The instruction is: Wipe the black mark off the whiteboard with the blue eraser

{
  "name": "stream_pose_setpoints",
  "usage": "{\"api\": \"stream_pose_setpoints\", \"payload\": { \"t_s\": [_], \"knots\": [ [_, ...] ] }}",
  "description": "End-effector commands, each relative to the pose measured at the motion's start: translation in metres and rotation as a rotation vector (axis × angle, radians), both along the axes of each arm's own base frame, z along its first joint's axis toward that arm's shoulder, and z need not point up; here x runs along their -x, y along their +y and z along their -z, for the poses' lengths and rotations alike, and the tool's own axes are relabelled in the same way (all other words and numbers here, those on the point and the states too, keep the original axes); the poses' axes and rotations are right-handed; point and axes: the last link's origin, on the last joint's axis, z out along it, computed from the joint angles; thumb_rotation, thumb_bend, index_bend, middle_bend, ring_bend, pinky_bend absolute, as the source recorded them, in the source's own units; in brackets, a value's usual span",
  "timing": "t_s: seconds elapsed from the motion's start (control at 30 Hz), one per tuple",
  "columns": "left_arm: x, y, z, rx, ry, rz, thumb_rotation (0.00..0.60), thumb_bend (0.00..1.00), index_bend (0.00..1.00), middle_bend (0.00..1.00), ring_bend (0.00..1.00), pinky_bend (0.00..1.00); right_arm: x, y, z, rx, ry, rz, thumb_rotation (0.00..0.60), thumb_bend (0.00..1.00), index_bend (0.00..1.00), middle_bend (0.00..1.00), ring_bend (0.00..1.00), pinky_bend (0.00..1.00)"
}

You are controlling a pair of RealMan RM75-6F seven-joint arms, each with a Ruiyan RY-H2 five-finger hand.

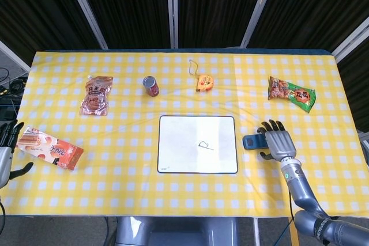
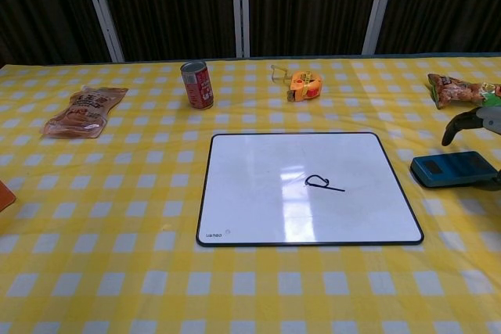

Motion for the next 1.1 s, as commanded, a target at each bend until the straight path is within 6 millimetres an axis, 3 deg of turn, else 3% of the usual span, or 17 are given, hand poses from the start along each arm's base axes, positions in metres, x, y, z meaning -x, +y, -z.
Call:
{"api": "stream_pose_setpoints", "payload": {
  "t_s": [0.03,0.47,0.63,0.73,0.8,0.9,1.1],
  "knots": [
    [0.000,0.000,0.000,-0.001,0.000,0.002,0.600,0.18,0.00,0.00,0.00,0.00,0.001,-0.001,0.002,-0.006,0.006,0.006,0.600,0.16,0.29,0.12,0.00,0.09],
    [-0.004,0.000,0.002,0.004,0.003,0.017,0.600,0.18,0.00,0.00,0.00,0.00,0.011,-0.006,0.010,-0.017,0.022,0.049,0.600,0.19,0.30,0.13,0.00,0.09],
    [-0.004,0.000,0.003,0.007,0.003,0.021,0.600,0.18,0.00,0.00,0.00,0.00,0.011,-0.008,0.013,-0.005,0.021,0.041,0.600,0.23,0.39,0.18,0.03,0.13],
    [-0.005,0.000,0.004,0.008,0.001,0.027,0.600,0.18,0.00,0.00,0.00,0.00,0.009,-0.010,0.015,0.032,0.013,0.017,0.600,0.28,0.56,0.35,0.20,0.26],
    [-0.006,0.000,0.004,0.007,0.000,0.030,0.600,0.18,0.00,0.00,0.00,0.00,0.005,-0.010,0.015,0.061,-0.016,-0.005,0.600,0.30,0.70,0.52,0.40,0.43],
    [-0.005,0.000,0.004,0.004,-0.003,0.031,0.600,0.18,0.00,0.00,0.00,0.00,0.000,-0.009,0.014,0.088,-0.046,-0.047,0.600,0.32,0.80,0.63,0.59,0.61],
    [-0.005,0.000,0.004,0.003,-0.005,0.031,0.600,0.18,0.00,0.00,0.00,0.00,-0.026,-0.004,0.009,0.103,-0.198,-0.092,0.600,0.32,0.82,0.68,0.69,0.72]
  ]
}}
